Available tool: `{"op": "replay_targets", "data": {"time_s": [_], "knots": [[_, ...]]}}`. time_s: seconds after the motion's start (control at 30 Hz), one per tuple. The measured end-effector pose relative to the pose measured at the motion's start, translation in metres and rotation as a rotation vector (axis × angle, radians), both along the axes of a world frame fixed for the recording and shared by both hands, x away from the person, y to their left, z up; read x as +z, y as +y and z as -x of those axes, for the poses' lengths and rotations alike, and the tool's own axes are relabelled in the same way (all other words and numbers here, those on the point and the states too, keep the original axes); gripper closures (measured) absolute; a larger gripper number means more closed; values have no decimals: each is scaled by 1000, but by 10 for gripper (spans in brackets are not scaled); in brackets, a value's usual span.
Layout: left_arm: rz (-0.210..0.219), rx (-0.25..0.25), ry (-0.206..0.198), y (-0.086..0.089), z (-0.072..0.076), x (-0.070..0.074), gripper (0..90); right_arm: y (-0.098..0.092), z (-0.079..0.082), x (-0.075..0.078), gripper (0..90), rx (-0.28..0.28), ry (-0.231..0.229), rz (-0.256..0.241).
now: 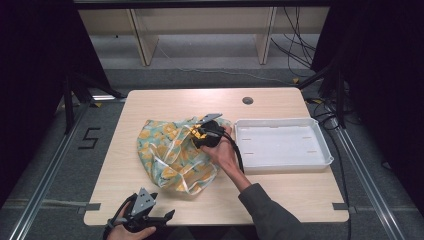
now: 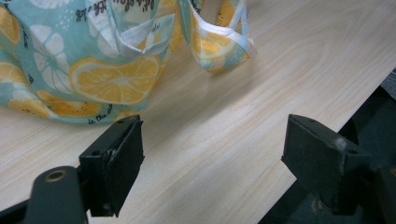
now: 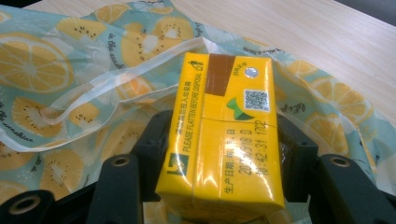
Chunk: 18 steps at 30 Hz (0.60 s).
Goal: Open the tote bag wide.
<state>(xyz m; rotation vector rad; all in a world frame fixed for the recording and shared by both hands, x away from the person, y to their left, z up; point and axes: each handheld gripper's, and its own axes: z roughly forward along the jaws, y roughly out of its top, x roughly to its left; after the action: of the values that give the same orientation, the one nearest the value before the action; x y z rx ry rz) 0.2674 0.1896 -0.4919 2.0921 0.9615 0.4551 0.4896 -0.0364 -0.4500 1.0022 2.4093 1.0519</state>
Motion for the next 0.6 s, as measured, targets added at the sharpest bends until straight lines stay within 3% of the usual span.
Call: {"op": "replay_targets", "data": {"time_s": [0.03,0.07,0.1,0.2,0.27,0.3,0.33,0.43,0.5,0.53,0.57,0.6], "knots": [[-11,-2,-7,1,-1,0,197,1,0,0,489,2,17,-9],[-5,4,-3,0,-1,-1,196,1,0,-1,496,0,-8,-13],[3,9,5,0,0,-1,197,0,0,0,499,17,-12,13],[13,9,8,-1,0,0,197,0,1,0,508,26,-19,11],[10,7,7,-1,0,0,198,0,3,0,511,24,-18,-1],[-14,-10,2,1,-1,0,198,-1,3,1,512,35,-27,2],[10,8,9,0,0,-1,199,-1,3,4,513,31,-27,-7],[-1,-3,11,0,-2,-1,199,-1,6,10,518,42,-46,8],[15,2,12,-1,-1,-1,199,0,6,12,518,49,-102,25],[-20,-10,10,1,-2,0,199,0,6,16,519,51,-83,36],[24,2,6,-2,-1,-2,200,0,6,17,518,50,-91,24],[-6,-6,6,0,-2,-1,200,0,6,20,518,57,-90,21]]}}
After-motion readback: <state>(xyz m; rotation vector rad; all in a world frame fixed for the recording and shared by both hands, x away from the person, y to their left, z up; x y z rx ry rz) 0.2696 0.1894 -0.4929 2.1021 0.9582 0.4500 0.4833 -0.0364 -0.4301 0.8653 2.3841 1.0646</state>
